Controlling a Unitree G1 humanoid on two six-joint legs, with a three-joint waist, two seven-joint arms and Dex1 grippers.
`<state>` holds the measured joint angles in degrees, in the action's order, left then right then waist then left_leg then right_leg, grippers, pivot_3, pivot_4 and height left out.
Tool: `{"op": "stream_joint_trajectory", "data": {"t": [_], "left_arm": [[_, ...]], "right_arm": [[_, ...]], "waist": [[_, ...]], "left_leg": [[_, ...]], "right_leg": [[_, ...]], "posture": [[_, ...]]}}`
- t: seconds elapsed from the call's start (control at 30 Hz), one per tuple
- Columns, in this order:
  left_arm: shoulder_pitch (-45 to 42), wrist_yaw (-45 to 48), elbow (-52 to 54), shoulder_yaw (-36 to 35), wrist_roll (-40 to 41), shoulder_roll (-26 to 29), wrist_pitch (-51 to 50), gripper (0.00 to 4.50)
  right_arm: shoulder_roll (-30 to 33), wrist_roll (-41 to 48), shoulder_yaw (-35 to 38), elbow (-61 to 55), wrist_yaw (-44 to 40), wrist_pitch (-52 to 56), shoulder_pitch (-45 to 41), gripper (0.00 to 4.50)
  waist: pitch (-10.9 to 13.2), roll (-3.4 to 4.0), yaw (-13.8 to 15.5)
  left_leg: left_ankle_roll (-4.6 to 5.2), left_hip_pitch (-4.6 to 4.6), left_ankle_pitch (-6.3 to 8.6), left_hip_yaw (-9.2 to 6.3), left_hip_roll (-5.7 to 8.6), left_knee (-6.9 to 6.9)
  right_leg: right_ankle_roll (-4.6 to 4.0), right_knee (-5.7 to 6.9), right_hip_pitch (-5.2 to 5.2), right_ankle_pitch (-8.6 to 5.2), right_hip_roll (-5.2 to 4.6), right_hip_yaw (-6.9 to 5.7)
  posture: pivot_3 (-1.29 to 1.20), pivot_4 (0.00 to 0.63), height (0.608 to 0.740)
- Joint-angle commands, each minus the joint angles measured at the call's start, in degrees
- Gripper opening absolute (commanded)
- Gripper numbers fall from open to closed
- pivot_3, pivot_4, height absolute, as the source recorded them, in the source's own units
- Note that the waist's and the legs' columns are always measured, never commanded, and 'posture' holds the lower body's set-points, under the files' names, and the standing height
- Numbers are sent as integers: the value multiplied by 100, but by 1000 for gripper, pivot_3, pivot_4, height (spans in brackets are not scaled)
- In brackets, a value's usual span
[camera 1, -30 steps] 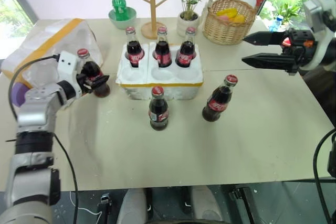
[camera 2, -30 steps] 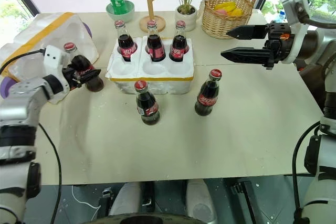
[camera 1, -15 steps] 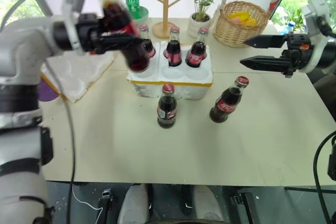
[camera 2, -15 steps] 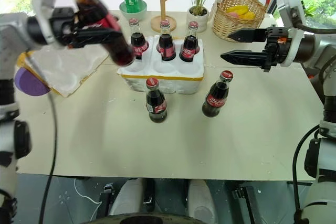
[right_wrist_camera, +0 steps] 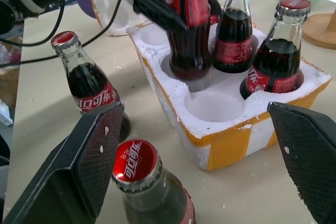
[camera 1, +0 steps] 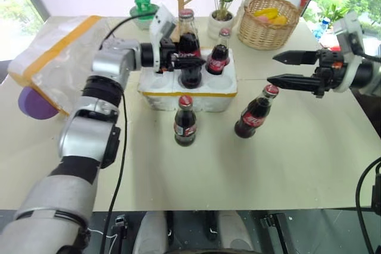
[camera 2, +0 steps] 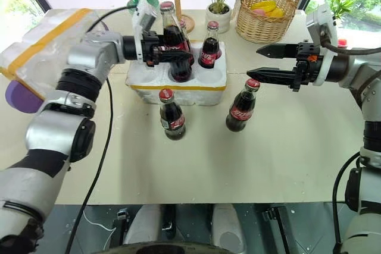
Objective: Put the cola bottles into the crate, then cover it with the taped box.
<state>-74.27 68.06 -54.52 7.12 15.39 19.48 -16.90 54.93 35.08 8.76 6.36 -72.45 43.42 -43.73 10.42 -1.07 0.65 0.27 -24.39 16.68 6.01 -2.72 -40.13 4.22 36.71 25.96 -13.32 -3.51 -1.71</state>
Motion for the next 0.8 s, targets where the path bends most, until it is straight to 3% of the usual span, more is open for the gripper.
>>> {"op": "stream_joint_trajectory", "data": {"t": [0.03, 0.27, 0.33, 0.4, 0.63, 0.8], "left_arm": [[-205, 108, 112, -56, -213, -2, 454, 2791], [154, 392, 35, 261, -819, 79, 805, 2791], [308, 412, 4, 346, -973, 106, 925, 3840], [397, 444, -5, 336, -1020, 113, 941, 4486], [525, 637, 568, -75, -696, 350, 636, 4486], [861, 1500, 2307, -435, 65, 1278, -692, 4486]], "right_arm": [[28, 122, 270, -197, 126, -31, -50, 4500], [-28, -103, 158, 120, 284, -290, -202, 4500], [-83, -254, 62, 312, 363, -445, -303, 4500], [-140, -368, -11, 468, 398, -556, -394, 4500], [-71, -558, -187, 596, 73, -801, -396, 4500], [88, -497, -148, 717, -382, -895, -570, 4500]], "waist": [[0, -1, 2], [0, 0, -3], [0, 0, -16], [-1, 0, -16], [-3, 3, -7], [-1, 3, -46]], "left_leg": [[0, -2, 0, 0, 0, 0], [0, -1, 0, -1, 1, -1], [0, 0, 0, 1, 1, -2], [0, 3, 0, 3, 1, -2], [1, 2, 0, -1, 1, -3], [-8, -5, -6, -1, -1, -2]], "right_leg": [[2, 0, 2, 2, -1, 0], [2, 11, 6, 2, 0, 1], [2, 18, 9, 2, 0, 4], [1, 26, 12, 1, 0, 6], [0, 34, 14, 1, 0, 6], [0, 38, 28, 1, 1, 8]], "posture": [[0, 150, 740], [0, 150, 740], [0, 150, 740], [0, 150, 740], [0, 150, 740], [0, 150, 740]]}}
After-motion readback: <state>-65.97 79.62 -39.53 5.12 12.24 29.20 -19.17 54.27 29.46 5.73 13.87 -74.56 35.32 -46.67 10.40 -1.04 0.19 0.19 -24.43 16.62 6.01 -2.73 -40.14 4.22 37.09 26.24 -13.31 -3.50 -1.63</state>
